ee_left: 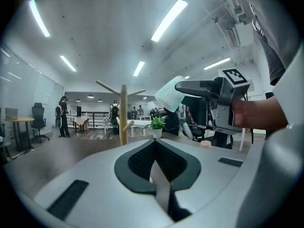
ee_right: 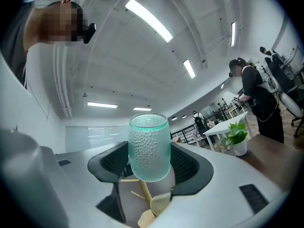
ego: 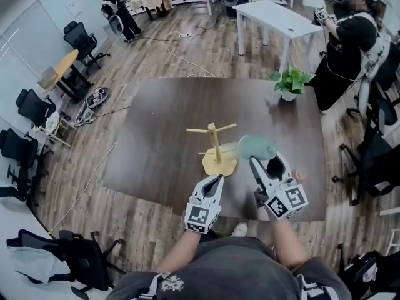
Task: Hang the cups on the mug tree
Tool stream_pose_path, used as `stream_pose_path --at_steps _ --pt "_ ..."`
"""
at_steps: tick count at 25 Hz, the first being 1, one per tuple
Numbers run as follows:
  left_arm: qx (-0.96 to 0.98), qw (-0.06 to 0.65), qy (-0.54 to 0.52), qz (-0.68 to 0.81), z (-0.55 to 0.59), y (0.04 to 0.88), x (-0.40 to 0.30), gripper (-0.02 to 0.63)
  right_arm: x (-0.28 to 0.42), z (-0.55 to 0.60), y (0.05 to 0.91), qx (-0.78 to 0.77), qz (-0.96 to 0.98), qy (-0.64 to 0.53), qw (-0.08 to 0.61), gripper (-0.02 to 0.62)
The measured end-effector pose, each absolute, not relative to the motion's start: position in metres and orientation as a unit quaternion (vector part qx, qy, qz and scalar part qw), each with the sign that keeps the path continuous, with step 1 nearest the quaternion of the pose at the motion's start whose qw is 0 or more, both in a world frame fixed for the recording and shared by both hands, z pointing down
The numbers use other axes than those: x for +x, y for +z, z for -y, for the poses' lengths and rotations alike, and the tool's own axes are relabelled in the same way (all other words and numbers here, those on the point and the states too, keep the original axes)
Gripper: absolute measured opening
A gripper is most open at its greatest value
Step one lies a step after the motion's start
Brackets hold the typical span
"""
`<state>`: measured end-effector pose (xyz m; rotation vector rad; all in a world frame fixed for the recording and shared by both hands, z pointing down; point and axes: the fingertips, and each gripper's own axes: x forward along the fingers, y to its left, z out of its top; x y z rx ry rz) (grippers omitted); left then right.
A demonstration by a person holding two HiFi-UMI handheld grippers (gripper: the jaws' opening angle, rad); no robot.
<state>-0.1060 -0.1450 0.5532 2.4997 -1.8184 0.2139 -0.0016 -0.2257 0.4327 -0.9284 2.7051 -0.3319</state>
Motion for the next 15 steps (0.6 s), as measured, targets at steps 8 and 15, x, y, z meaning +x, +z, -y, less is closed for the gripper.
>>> stream_pose_path --at_steps 8,15 --pt "0.792 -0.003 0.07 0.606 0.138 0.535 -0.131 0.005 -0.024 0.239 0.4 -0.3 -0.928 -0.134 0.178 0.296" --pt "0.774 0.014 0.055 0.63 0.139 0.537 -0.152 0.005 -0.039 0.262 0.409 -0.291 -0.92 -0.192 0.181 0.296"
